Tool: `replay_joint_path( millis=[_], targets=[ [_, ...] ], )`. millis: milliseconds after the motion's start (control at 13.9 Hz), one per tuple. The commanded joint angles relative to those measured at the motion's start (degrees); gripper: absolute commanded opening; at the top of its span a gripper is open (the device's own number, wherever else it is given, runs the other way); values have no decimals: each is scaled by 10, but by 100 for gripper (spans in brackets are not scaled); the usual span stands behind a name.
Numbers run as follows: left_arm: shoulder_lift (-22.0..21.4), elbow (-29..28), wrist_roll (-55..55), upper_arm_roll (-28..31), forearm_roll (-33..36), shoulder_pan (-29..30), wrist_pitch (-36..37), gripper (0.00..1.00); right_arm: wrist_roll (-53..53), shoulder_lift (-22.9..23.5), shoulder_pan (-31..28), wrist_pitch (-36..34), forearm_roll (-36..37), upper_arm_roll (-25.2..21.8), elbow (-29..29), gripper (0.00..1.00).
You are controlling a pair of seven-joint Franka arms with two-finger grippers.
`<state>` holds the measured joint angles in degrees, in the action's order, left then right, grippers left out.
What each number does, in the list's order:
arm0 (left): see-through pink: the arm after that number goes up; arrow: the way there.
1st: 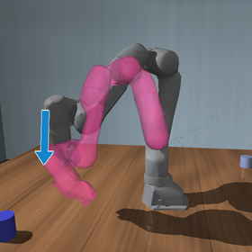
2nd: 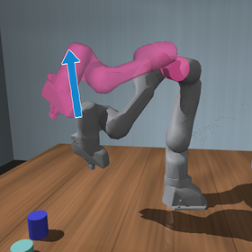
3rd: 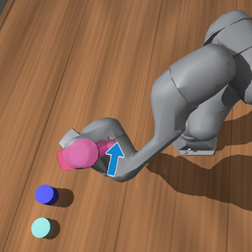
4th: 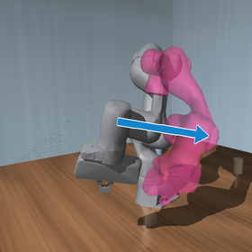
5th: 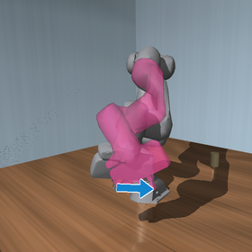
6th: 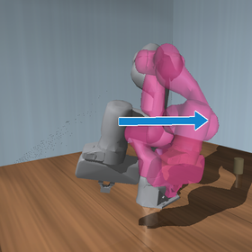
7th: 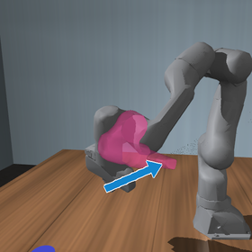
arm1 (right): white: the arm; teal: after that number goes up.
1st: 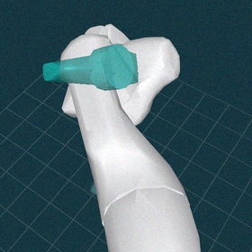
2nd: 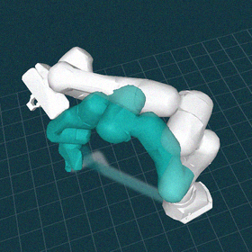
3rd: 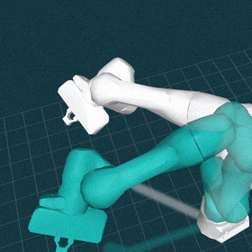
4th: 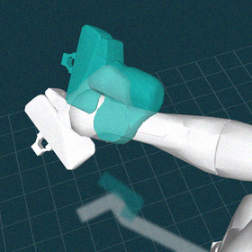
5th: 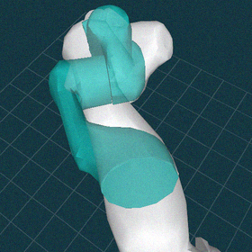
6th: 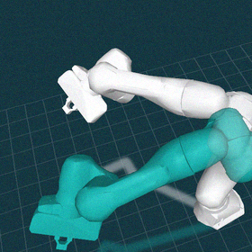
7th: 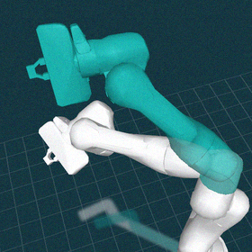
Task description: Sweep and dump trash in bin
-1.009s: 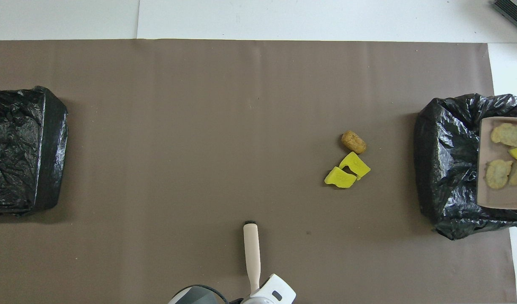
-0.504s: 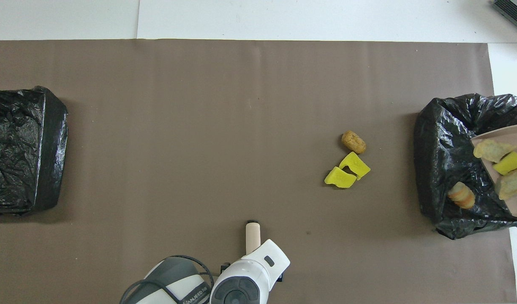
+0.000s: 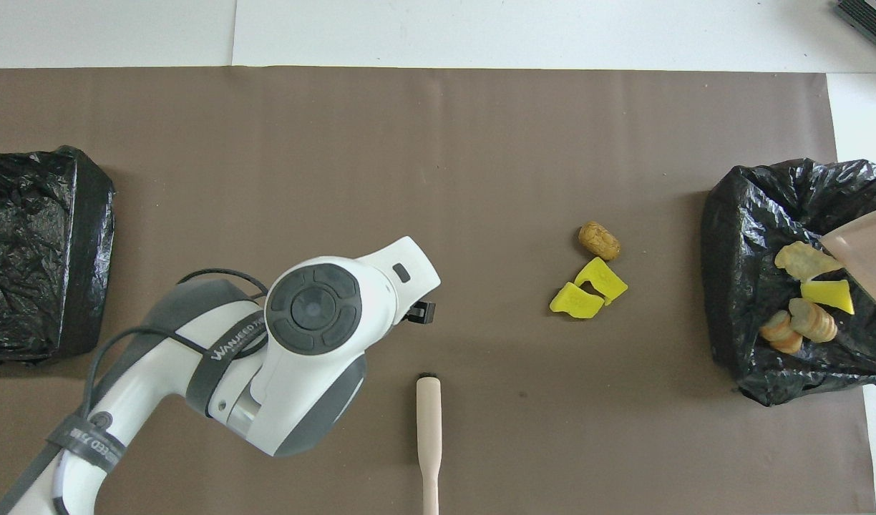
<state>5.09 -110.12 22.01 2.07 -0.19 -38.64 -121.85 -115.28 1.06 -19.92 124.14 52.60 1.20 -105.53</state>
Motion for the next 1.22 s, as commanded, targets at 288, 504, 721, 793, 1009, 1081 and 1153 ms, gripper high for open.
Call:
replay_joint_path(
  millis=[288,504,721,793,1009,1081,1153],
  targets=[
    [1,218,-162,-1,14,162,221,100,56,-92,-12,-69,-47,-1,10,0],
    [-31,241,-234,-4,6,238,281,100,166,-111,0,-152,-123,7,13,0],
    [-41,285,-297,-3,5,275,373,100,304,-118,33,-204,-193,27,9,0],
    [-41,294,-313,-4,4,287,399,100,354,-120,47,-222,-221,33,6,0],
    [-42,301,-319,-3,-17,308,408,100,589,-128,117,-291,-287,54,-1,0],
    [-41,314,-319,-3,-17,313,409,100,675,-126,150,-306,-311,56,-5,0],
    [-41,319,-320,-3,-17,318,412,100,740,-122,180,-307,-339,56,-10,0]
  ],
)
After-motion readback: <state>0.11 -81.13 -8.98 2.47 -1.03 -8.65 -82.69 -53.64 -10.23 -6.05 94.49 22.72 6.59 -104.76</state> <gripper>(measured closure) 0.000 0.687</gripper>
